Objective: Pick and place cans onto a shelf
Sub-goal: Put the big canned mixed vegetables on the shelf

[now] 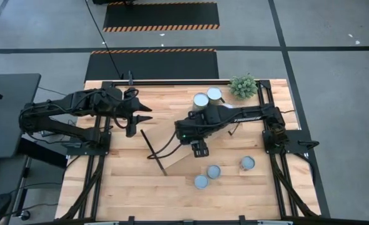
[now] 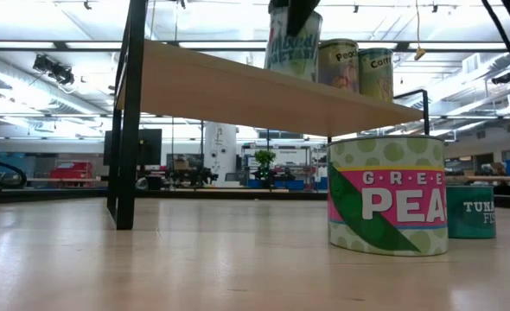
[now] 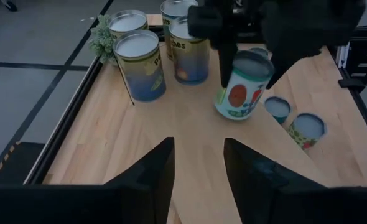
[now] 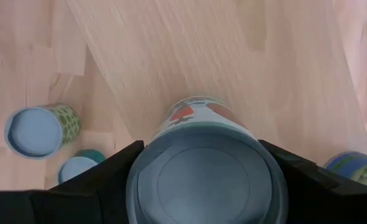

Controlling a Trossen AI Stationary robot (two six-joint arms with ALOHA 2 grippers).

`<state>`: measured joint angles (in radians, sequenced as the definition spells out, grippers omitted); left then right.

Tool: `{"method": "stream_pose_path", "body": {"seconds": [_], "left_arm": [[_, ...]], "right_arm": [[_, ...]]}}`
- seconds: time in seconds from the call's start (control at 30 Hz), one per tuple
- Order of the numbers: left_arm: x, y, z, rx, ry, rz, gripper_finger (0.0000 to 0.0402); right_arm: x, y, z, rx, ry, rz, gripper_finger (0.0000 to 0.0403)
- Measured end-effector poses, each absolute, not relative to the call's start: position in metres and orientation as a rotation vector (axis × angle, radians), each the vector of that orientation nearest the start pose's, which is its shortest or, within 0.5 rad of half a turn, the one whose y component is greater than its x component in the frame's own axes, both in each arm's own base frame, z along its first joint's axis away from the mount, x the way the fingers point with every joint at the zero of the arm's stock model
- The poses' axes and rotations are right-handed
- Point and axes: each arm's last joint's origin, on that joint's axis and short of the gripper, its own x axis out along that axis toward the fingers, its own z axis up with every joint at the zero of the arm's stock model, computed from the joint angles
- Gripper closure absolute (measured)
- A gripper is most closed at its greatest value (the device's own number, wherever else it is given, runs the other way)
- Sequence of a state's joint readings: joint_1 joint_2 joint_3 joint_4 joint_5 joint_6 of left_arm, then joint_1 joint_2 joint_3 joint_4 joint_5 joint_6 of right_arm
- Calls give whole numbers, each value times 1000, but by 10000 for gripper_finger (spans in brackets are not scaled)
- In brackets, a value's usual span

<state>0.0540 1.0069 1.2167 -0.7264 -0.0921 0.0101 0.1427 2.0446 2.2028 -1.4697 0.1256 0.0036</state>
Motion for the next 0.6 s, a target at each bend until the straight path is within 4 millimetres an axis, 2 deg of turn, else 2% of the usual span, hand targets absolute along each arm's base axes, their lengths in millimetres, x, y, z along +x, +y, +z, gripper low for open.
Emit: {"method": "stream_pose_path", "body": {"seconds": [0.37, 0.6], "left_arm": [[190, 13, 389, 16, 512, 141, 257], [190, 13, 389, -1, 511, 146, 257]], "right_arm": [[396, 26, 343, -122, 1314, 26, 78], [394, 19, 342, -152, 1339, 28, 42]]}}
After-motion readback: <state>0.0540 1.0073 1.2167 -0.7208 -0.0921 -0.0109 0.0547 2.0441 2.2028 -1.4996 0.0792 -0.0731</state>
